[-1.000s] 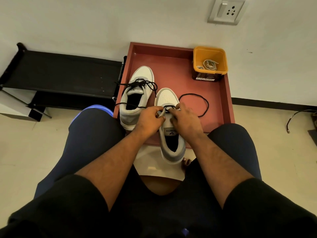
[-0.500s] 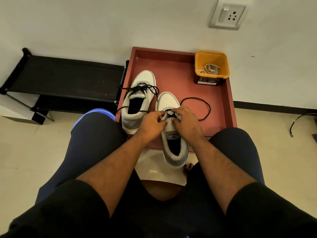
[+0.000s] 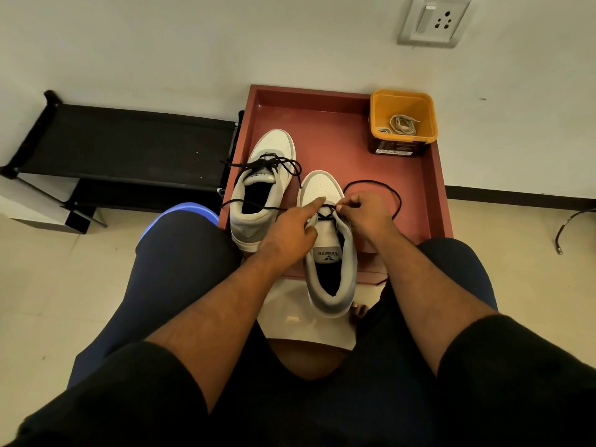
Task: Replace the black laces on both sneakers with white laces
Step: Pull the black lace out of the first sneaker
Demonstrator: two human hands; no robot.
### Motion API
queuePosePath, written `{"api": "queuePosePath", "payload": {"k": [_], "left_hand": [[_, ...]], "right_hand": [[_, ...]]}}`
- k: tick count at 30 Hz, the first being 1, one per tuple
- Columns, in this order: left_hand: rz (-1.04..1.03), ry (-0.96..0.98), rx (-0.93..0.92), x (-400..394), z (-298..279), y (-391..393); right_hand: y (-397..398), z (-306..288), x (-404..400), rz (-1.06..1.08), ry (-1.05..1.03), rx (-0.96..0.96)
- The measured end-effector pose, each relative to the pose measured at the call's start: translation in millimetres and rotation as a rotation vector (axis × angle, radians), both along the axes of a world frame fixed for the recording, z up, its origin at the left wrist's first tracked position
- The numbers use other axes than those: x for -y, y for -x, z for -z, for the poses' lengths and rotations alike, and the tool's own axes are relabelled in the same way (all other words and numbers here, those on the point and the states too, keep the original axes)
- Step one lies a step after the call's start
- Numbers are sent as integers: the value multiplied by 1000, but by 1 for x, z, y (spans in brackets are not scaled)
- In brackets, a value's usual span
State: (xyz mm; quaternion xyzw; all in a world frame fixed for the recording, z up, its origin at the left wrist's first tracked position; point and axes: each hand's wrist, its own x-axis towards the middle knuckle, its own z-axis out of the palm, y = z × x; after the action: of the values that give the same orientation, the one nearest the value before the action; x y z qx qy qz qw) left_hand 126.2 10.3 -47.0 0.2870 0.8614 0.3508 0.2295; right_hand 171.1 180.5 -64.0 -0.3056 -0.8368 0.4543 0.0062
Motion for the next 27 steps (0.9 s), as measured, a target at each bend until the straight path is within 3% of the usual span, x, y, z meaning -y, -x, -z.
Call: {"api": "queuePosePath", "payload": {"k": [5,9,12,16,19,23,27], "left_hand": [[205,243,-188,-3,-1,-4],[245,343,-248,-7,1,0],[258,366,-256,-9,1,1],[240,357,-235,-9,4,2],[215,344,-224,-8,5,2],[222,354,-224,-12,6,3],[231,368,-220,-13,3,5]], "right_hand": [[2,6,0,-116,-181,37],[3,-2,3,-128,-312,81],[10,-9,0,-165,-251,-5],[11,-14,-2,-83,15,-126],[2,-12,-12,-34,187,-86],[-1,3,-16,-90,59,-2],[4,11,-10,3,-8,-104]]}}
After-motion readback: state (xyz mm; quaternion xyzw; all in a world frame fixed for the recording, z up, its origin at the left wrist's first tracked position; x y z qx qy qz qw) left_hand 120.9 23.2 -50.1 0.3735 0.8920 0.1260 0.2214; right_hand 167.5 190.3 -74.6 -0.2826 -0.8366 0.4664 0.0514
